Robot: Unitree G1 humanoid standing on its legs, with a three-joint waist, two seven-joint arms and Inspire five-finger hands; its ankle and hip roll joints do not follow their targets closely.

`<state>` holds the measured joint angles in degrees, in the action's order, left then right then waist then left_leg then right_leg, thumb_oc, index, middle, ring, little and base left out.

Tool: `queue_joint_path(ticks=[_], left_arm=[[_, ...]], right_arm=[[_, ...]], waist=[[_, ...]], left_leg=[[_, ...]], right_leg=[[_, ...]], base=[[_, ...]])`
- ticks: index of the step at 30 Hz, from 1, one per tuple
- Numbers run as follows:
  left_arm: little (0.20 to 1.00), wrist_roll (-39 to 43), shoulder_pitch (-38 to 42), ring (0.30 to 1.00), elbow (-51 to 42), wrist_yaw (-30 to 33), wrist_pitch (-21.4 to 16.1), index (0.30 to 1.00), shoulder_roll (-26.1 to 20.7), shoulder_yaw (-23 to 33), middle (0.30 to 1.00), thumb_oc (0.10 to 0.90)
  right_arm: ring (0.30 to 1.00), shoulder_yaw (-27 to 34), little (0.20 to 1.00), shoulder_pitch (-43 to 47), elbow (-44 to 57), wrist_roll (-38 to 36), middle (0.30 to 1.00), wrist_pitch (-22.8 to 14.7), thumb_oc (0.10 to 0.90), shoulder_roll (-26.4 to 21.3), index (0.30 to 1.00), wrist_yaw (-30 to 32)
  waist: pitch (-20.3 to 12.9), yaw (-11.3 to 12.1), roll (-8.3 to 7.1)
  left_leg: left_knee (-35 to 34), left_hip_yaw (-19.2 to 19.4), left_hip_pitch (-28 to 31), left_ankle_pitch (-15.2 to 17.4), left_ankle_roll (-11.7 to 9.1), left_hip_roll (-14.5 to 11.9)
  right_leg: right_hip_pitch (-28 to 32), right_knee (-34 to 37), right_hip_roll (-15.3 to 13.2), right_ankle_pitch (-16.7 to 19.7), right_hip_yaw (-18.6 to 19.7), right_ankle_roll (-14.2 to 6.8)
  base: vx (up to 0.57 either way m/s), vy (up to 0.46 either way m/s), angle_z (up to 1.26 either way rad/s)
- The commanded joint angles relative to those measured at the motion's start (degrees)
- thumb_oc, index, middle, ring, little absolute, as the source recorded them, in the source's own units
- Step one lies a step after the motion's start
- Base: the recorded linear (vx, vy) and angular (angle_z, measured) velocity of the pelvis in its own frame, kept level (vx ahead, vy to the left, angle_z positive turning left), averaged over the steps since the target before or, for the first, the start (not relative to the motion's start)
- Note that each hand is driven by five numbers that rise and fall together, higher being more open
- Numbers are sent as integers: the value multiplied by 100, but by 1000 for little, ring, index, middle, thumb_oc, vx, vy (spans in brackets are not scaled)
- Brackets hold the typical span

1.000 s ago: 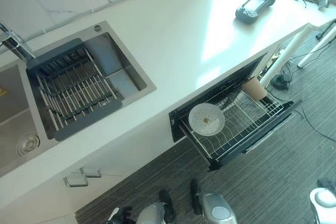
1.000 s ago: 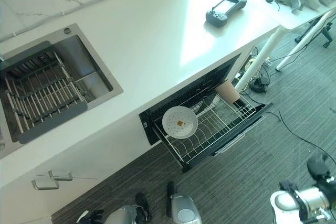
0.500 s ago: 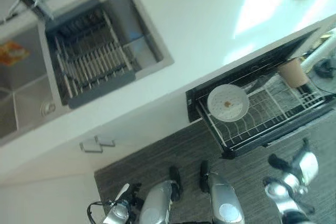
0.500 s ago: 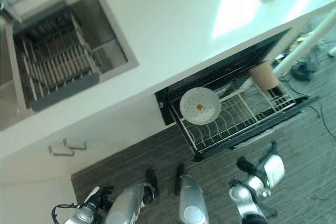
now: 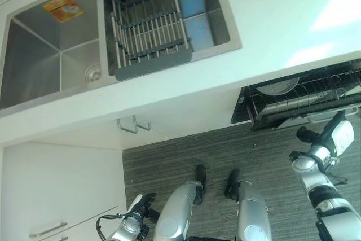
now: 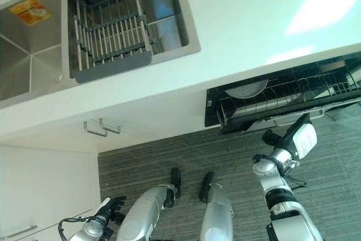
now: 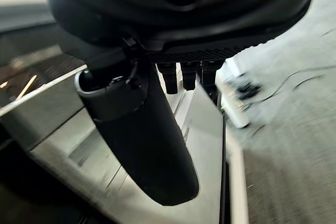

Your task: Place the dishes in the dishwasher.

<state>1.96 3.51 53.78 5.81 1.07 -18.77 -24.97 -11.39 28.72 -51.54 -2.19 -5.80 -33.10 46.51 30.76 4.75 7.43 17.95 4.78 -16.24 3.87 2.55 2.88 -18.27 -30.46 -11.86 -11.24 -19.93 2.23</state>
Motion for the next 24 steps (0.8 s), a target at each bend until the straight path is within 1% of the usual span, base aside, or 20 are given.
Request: queue_joint_path(ticks=[1, 4, 5, 6, 9, 10, 11, 13, 15, 16, 18, 19, 20, 22, 23, 24], left_arm=[[900, -35, -246, 900, -286, 14, -172, 900, -228, -118, 900, 800], [900, -43, -210, 900, -338, 15, -297, 900, -315, -153, 900, 800], [900, 30, -191, 900, -421, -20, -376, 900, -400, -176, 900, 800], [900, 53, -191, 900, -478, -48, -417, 900, -441, -180, 900, 800], [900, 133, -209, 900, -706, -179, -562, 900, -563, -208, 900, 800], [900, 189, -228, 900, -854, -244, -628, 900, -641, -238, 900, 800], [900, 206, -231, 900, -883, -256, -634, 900, -652, -236, 900, 800], [900, 321, -266, 900, -1097, -387, -631, 900, -778, -215, 900, 800], [900, 398, -297, 900, -1149, -441, -663, 900, -829, -181, 900, 800], [900, 702, -352, 900, -1193, -706, -670, 900, -847, -88, 900, 800], [900, 751, -375, 900, -1188, -714, -637, 900, -795, -14, 900, 800], [900, 508, -386, 900, -1192, -477, -645, 900, -769, 21, 900, 800], [900, 155, -373, 900, -1154, -195, -748, 900, -763, 43, 900, 800], [900, 25, -318, 900, -1131, 254, -652, 900, -752, 147, 900, 800], [900, -182, -260, 900, -1132, 550, -576, 900, -753, 230, 900, 800], [900, -247, -138, 900, -1072, 838, -468, 900, -755, 447, 900, 800]], right_arm=[[900, -630, 900, 1239, 504, 822, 900, -480, 800, -720, 900, -404], [900, -844, 900, 1862, 333, 817, 900, -291, 800, -846, 900, -625], [900, -1048, 900, 2352, 181, 872, 900, -129, 800, -949, 900, -769], [900, -1138, 900, 2554, 126, 889, 900, -50, 800, -978, 900, -815], [900, -1353, 900, 3102, -52, 947, 900, 74, 800, -1105, 900, -934], [900, -1484, 900, 3430, -164, 980, 900, 132, 800, -1160, 900, -1019], [900, -1510, 900, 3494, -187, 968, 900, 140, 800, -1167, 900, -1040], [900, -1672, 900, 3879, -254, 923, 900, 269, 800, -1254, 900, -1209], [900, -1715, 900, 3996, -279, 859, 900, 309, 800, -1272, 900, -1249], [900, -1682, 900, 4053, -311, 805, 900, 365, 800, -1193, 900, -1345], [900, -1611, 900, 3942, -293, 652, 900, 377, 800, -1121, 900, -1388], [900, -1564, 900, 3874, -288, 578, 900, 361, 800, -1092, 900, -1447], [900, -1485, 900, 3665, -201, 553, 900, 356, 800, -982, 900, -1449], [900, -1353, 900, 3118, 31, 451, 900, 328, 800, -754, 900, -1412], [900, -1272, 900, 2698, 192, 403, 900, 355, 800, -574, 900, -1358], [900, -1130, 900, 1841, 419, 231, 900, 272, 800, -301, 900, -1199]], waist=[[-97, 414, 134], [-97, 576, 139], [-97, 699, 156], [-97, 744, 164], [-97, 894, 190], [-97, 989, 202], [-97, 998, 206], [-97, 1112, 215], [-97, 1155, 216], [-97, 1208, 220], [-97, 1209, 219], [-97, 1207, 219], [-97, 1172, 208], [-97, 1083, 179], [-97, 1004, 156], [-97, 822, 94]], left_leg=[[-76, -293, -90, -61, -177, -205], [-76, -328, -250, -123, -185, -216], [-76, -356, -372, -173, -197, -223], [-76, -372, -423, -192, -204, -227], [-76, -411, -548, -238, -226, -247], [-76, -435, -609, -264, -240, -253], [-76, -441, -623, -269, -241, -254], [-76, -454, -672, -297, -256, -269], [-76, -464, -683, -307, -259, -272], [-76, -479, -661, -306, -266, -284], [-76, -488, -620, -294, -277, -292], [-76, -497, -594, -283, -282, -299], [-76, -497, -537, -261, -291, -309], [-76, -466, -417, -225, -302, -344], [-76, -434, -332, -203, -307, -375], [-76, -376, -158, -155, -307, -444]], right_leg=[[256, -775, 71, -749, 178, -47], [149, -890, 42, -777, 91, -36], [102, -922, 37, -788, 27, -29], [81, -938, 34, -794, -1, -26], [67, -962, 10, -815, -104, -20], [78, -970, -7, -823, -179, -22], [77, -972, -11, -826, -195, -22], [135, -957, -23, -840, -287, -24], [169, -946, -29, -845, -329, -23], [256, -912, -34, -848, -388, -31], [348, -840, -19, -838, -414, -41], [401, -795, -8, -834, -427, -44], [473, -719, 18, -814, -420, -61], [622, -544, 75, -765, -387, -86], [707, -436, 106, -719, -352, -102], [856, -251, 172, -641, -278, -119]], base=[[22, 12, 23], [-5, -2, 19], [-24, -9, 14], [-28, -11, 12], [-19, -10, 8], [-15, -15, 3], [-15, -15, -4], [0, 0, 0], [-15, -18, 7], [-29, -17, 5], [-15, -4, 4], [-12, 8, 4], [-6, 24, 7], [-2, 39, 17], [14, 55, 19], [16, 48, 21]])
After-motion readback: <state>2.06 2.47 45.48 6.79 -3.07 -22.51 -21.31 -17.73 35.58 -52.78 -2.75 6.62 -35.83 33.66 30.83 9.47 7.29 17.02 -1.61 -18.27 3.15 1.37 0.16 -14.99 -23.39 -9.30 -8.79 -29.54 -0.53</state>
